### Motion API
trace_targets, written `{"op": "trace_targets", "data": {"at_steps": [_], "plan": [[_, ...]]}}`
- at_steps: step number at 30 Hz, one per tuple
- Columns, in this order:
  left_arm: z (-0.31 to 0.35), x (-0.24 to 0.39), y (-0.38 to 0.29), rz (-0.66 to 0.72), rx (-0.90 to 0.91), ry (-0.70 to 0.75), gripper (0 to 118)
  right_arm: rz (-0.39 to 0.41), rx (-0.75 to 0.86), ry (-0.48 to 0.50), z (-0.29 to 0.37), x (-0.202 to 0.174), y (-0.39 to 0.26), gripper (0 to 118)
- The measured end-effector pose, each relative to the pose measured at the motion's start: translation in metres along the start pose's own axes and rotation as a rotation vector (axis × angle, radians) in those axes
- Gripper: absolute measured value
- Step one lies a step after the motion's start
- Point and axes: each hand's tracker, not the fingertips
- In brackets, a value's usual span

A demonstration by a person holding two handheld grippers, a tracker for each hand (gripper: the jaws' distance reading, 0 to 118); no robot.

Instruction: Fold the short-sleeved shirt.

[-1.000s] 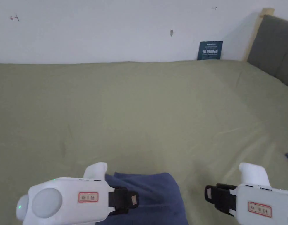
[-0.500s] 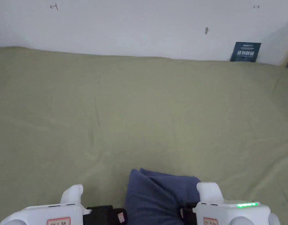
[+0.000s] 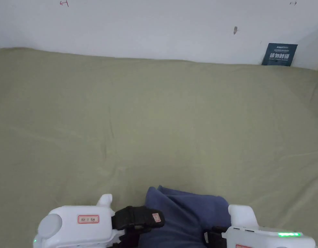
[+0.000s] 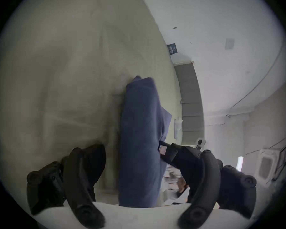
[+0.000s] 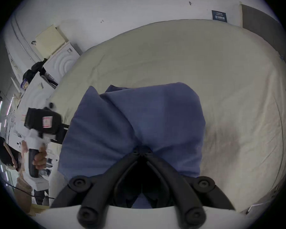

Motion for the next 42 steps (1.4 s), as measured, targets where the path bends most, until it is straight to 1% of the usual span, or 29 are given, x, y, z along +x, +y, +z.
{"op": "trace_targets", "data": {"at_steps": [1,2,3,4,5,6,7,8,9,10,11,12,14,17,21,23,25,27,29,31,33,34,35,37,38,39,40,41,42], "plan": [[-0.007,-0.005,0.002,0.014,-0.004,-0.106,96,-0.002,0.001,0.002,0.000,0.000,0.000,0],[-0.015,-0.006,0.002,0.056,-0.016,-0.168,95,-0.005,0.002,0.003,0.000,0.000,0.000,0],[-0.025,-0.004,0.002,0.098,-0.031,-0.158,94,-0.006,0.001,0.003,0.000,0.000,0.000,0],[-0.033,0.000,0.002,0.076,-0.038,-0.140,91,-0.005,0.000,0.003,0.000,0.000,0.000,0],[-0.039,0.007,0.002,-0.022,-0.061,-0.106,84,-0.002,-0.002,-0.001,0.000,-0.001,0.000,0],[-0.045,0.013,0.003,-0.105,-0.086,-0.044,58,-0.001,-0.003,-0.005,0.000,-0.001,0.000,0],[-0.050,0.016,0.003,-0.142,-0.107,0.024,26,-0.002,-0.003,-0.008,0.000,-0.002,0.000,0],[-0.056,0.016,0.003,-0.148,-0.115,0.131,26,-0.001,-0.004,-0.011,0.001,-0.002,0.001,0],[-0.058,0.008,0.006,-0.121,-0.122,0.127,26,0.001,-0.006,-0.018,0.001,-0.002,0.001,0],[-0.055,0.005,0.009,-0.050,-0.132,-0.013,26,0.000,-0.009,-0.023,0.002,-0.002,0.001,0],[-0.050,0.005,0.011,-0.010,-0.136,-0.020,26,-0.009,-0.001,-0.011,0.005,-0.003,0.002,0],[-0.046,0.007,0.011,-0.050,-0.127,0.017,26,-0.021,-0.002,-0.002,0.007,-0.003,0.004,0],[-0.035,0.010,0.010,-0.085,-0.130,0.031,26,-0.022,0.011,-0.013,0.013,-0.010,0.008,0],[-0.010,0.008,0.020,-0.101,-0.132,0.033,26,0.029,0.064,-0.059,0.026,-0.023,0.015,0],[0.053,0.007,0.042,-0.163,-0.098,0.148,26,0.032,0.095,-0.056,0.034,-0.030,0.023,0],[0.091,0.007,0.055,-0.186,-0.054,0.206,26,0.019,0.101,-0.066,0.033,-0.030,0.023,0],[0.130,0.005,0.071,-0.220,-0.035,0.332,26,0.004,0.095,-0.069,0.032,-0.030,0.024,0],[0.171,0.002,0.089,-0.233,-0.015,0.509,26,-0.010,0.092,-0.074,0.031,-0.029,0.024,0],[0.206,-0.003,0.106,-0.257,-0.008,0.652,26,-0.018,0.094,-0.084,0.032,-0.028,0.024,0],[0.238,-0.011,0.122,-0.238,0.002,0.757,26,-0.020,0.087,-0.089,0.032,-0.028,0.023,0],[0.271,-0.018,0.137,-0.238,0.030,0.897,26,-0.013,0.080,-0.109,0.032,-0.027,0.024,0],[0.278,-0.015,0.137,-0.253,0.027,0.992,26,-0.011,0.078,-0.120,0.033,-0.027,0.024,0],[0.288,-0.015,0.140,-0.273,0.046,1.133,26,-0.012,0.079,-0.127,0.033,-0.027,0.024,0],[0.307,-0.018,0.149,-0.319,0.036,1.275,26,-0.020,0.075,-0.130,0.033,-0.026,0.024,0],[0.317,-0.018,0.151,-0.290,0.065,1.306,28,-0.025,0.071,-0.130,0.033,-0.025,0.024,0],[0.324,-0.020,0.153,-0.288,0.085,1.329,43,-0.030,0.070,-0.131,0.031,-0.025,0.023,0],[0.327,-0.021,0.152,-0.298,0.102,1.377,64,-0.035,0.069,-0.135,0.030,-0.027,0.023,0],[0.330,-0.024,0.151,-0.290,0.137,1.414,79,-0.040,0.066,-0.137,0.028,-0.027,0.023,0],[0.340,-0.027,0.154,-0.269,0.149,1.441,86,-0.042,0.057,-0.139,0.026,-0.028,0.022,0]]}}
